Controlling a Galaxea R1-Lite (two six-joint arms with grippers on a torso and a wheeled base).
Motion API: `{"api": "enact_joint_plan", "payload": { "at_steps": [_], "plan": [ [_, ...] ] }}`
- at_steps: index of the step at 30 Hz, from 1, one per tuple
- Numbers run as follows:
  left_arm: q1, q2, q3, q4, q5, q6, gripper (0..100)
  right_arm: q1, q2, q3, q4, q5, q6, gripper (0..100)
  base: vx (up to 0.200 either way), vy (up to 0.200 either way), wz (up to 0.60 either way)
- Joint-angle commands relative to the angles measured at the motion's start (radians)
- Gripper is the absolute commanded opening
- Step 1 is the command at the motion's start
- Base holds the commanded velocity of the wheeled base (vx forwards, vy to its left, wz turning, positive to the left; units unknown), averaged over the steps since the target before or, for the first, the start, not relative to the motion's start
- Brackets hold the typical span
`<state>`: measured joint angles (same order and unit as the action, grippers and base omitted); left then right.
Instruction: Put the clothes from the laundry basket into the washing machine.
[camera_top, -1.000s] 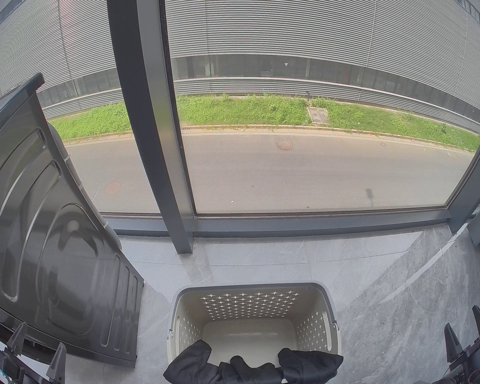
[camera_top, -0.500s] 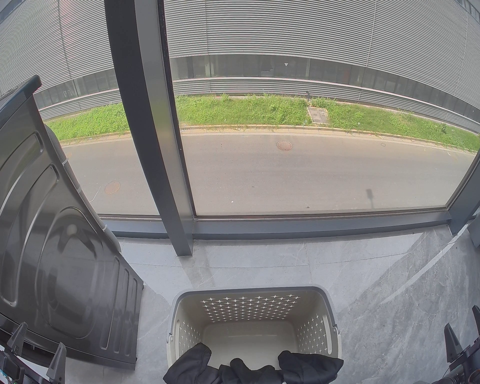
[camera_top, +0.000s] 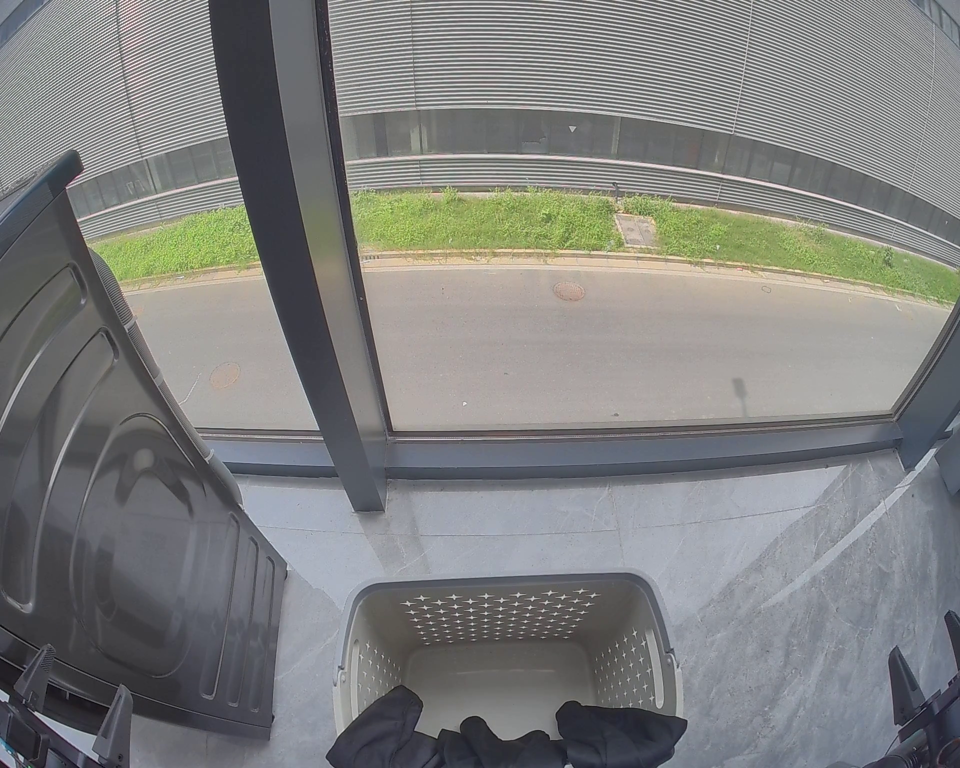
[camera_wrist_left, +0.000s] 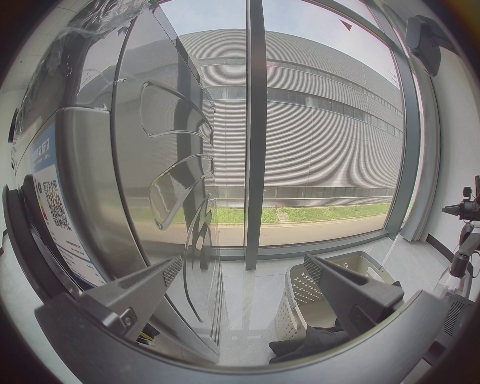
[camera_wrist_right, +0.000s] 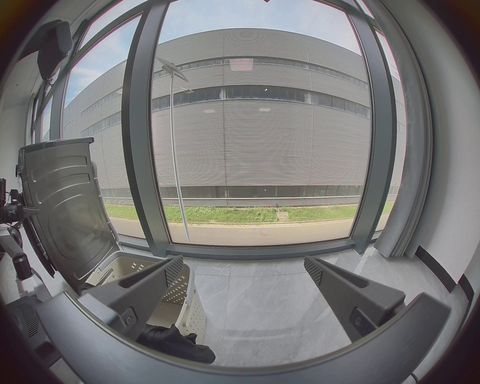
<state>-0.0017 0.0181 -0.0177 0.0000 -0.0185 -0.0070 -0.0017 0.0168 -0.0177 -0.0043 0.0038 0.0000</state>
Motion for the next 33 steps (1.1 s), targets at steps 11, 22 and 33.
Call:
{"api": "enact_joint_plan", "payload": {
  "at_steps": [11, 22, 33],
  "plan": [
    [0.0, -0.018, 0.018, 0.0, 0.0, 0.005, 100, 0.0, -0.009, 0.018, 0.0, 0.001, 0.0, 100, -0.2, 0.0, 0.0],
    [0.0, -0.018, 0.018, 0.0, 0.0, 0.002, 100, 0.0, -0.009, 0.018, 0.0, 0.001, 0.0, 100, -0.2, 0.0, 0.0],
    [0.0, -0.018, 0.018, 0.002, 0.002, 0.012, 100, 0.0, -0.009, 0.018, 0.0, 0.001, 0.0, 100, -0.2, 0.0, 0.0]
  ]
}}
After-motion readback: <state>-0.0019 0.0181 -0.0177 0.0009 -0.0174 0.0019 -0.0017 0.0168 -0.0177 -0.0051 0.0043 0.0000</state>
